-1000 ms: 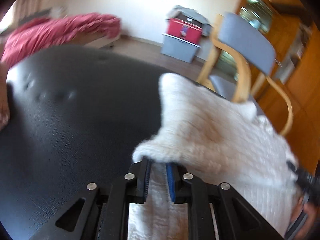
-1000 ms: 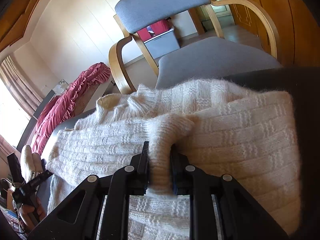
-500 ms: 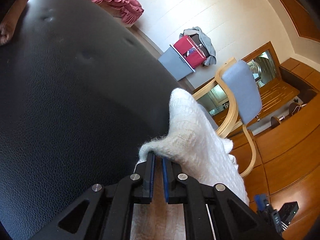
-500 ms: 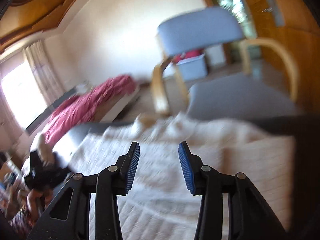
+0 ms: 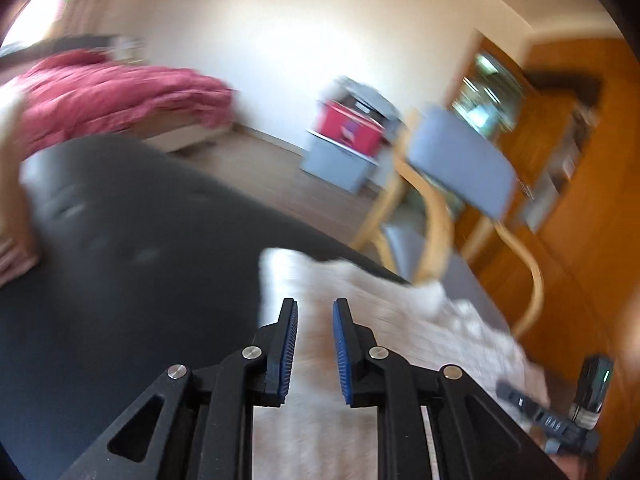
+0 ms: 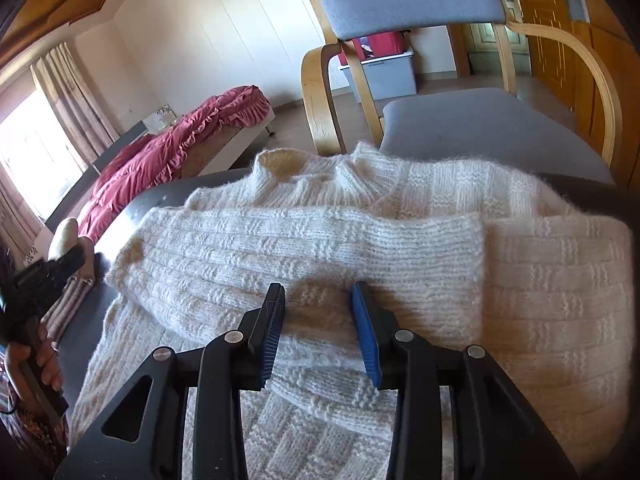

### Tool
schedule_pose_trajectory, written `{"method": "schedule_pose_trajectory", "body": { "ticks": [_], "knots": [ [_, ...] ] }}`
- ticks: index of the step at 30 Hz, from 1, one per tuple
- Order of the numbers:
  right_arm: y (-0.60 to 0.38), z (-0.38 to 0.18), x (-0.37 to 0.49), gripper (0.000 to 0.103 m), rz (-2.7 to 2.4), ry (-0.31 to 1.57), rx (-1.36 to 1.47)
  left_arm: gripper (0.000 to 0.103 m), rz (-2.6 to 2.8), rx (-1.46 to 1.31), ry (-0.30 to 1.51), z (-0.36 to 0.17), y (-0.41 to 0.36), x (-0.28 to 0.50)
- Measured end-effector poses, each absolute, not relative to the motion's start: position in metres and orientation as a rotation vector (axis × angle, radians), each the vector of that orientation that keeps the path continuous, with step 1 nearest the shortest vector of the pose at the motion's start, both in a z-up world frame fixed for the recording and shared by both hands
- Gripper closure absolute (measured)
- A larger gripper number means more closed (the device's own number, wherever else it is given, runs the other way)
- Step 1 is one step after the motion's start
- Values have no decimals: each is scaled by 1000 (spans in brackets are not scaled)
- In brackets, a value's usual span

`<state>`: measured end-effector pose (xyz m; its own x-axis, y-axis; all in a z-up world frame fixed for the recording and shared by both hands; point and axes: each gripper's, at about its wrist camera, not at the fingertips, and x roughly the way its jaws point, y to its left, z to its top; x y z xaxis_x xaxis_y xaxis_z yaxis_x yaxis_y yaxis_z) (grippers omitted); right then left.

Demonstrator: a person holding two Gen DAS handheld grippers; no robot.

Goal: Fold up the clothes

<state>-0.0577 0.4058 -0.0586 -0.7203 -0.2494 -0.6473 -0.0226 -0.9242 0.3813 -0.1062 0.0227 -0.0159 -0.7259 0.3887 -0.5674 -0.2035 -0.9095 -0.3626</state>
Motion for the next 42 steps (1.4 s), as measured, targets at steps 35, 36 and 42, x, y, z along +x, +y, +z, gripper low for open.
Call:
{"method": "schedule_pose_trajectory", "body": {
  "ticks": [35,36,42],
  "knots": [
    [413,-60,-48,58,-2665,-679,1051,86,2654,-1128,-29,-46,95,-174],
    [414,-59,-48,58,-2664,-683,1049,86,2674,-1174,23,-57,95,-181],
    [418,-54,-45,58,-2681,-730,992,84,2626,-1156,-258,-78,51,-191]
  ]
}}
